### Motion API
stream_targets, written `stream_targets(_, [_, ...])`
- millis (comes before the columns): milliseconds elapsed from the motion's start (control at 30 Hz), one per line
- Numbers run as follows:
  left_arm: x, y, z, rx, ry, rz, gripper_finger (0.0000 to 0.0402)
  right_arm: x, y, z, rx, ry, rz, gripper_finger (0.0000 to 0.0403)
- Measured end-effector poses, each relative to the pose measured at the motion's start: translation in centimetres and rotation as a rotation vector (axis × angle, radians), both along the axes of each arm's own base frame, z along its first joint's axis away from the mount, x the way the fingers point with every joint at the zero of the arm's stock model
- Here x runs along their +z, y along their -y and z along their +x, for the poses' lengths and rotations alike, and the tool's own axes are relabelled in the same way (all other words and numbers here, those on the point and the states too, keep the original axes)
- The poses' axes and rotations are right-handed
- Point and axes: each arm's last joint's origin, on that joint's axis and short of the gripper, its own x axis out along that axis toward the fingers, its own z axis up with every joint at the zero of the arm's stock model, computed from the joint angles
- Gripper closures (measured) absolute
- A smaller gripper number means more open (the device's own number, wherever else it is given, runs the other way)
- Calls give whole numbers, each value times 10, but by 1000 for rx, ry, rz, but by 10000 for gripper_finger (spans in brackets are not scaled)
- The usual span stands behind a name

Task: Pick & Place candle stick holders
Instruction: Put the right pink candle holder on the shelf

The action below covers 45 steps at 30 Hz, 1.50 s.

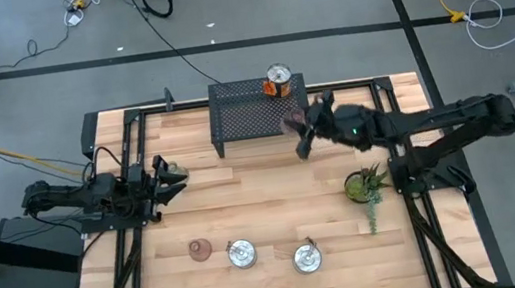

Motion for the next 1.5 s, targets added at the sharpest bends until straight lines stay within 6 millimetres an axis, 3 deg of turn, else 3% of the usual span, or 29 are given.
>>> stream_targets(167, [0, 0, 0, 0, 0, 0, 287, -7, 28, 3, -41, -7, 31, 285])
stream_targets(500, [0, 0, 0, 0, 0, 1, 287, -45, 63, 25, -29, -90, 124, 285])
stream_targets(767, [0, 0, 0, 3, -1, 8, 287, -50, 85, 21, -39, -85, 154, 285])
stream_targets(1500, [0, 0, 0, 3, 0, 7, 287, -61, 104, 18, -53, -99, 223, 285])
